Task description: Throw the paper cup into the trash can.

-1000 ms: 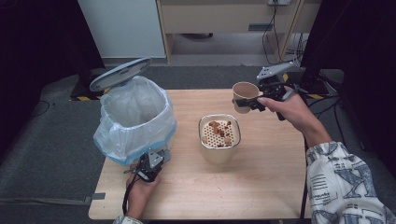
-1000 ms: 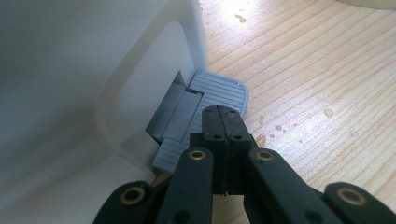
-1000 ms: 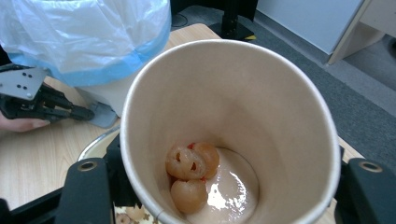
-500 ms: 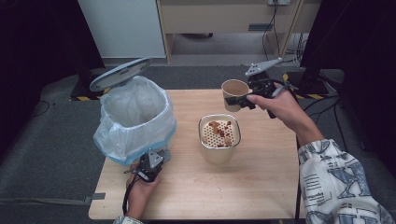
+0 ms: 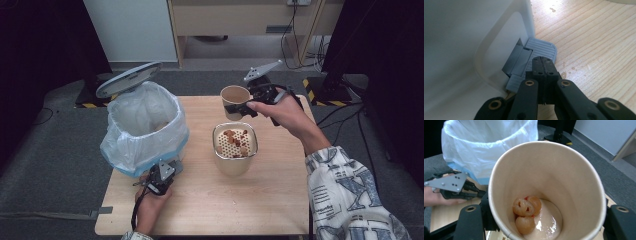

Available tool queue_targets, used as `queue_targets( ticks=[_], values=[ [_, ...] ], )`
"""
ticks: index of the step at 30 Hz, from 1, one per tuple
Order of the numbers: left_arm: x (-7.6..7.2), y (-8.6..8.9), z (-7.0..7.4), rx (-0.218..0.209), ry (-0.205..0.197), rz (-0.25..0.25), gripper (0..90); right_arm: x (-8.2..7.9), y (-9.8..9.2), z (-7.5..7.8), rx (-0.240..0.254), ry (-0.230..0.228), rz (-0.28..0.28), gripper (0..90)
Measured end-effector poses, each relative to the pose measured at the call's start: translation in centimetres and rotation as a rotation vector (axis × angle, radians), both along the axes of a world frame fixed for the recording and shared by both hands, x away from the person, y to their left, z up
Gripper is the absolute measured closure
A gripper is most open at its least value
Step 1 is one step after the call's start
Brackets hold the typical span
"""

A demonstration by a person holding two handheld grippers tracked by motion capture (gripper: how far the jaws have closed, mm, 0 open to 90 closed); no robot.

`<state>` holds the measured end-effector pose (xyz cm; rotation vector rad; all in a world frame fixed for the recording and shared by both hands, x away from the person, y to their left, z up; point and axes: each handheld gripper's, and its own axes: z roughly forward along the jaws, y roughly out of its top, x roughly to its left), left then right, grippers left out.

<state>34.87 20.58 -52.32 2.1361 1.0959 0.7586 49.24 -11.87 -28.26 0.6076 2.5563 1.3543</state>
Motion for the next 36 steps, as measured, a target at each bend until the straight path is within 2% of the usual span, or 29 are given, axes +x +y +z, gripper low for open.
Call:
queue_targets(
  ticks=[14,31,36],
  values=[
    [0.0,0.0,0.0,0.003,0.002,-0.002,89.4,-0.4,4.4,1.3,0.016,0.005,0.035,32.6],
    [0.0,0.0,0.0,0.004,0.001,-0.003,89.4,-1.0,9.2,3.6,0.061,0.015,0.067,32.6],
    [0.0,0.0,0.0,0.004,0.001,-0.003,89.4,-1.1,10.6,3.7,0.065,0.019,0.072,32.4]
  ],
)
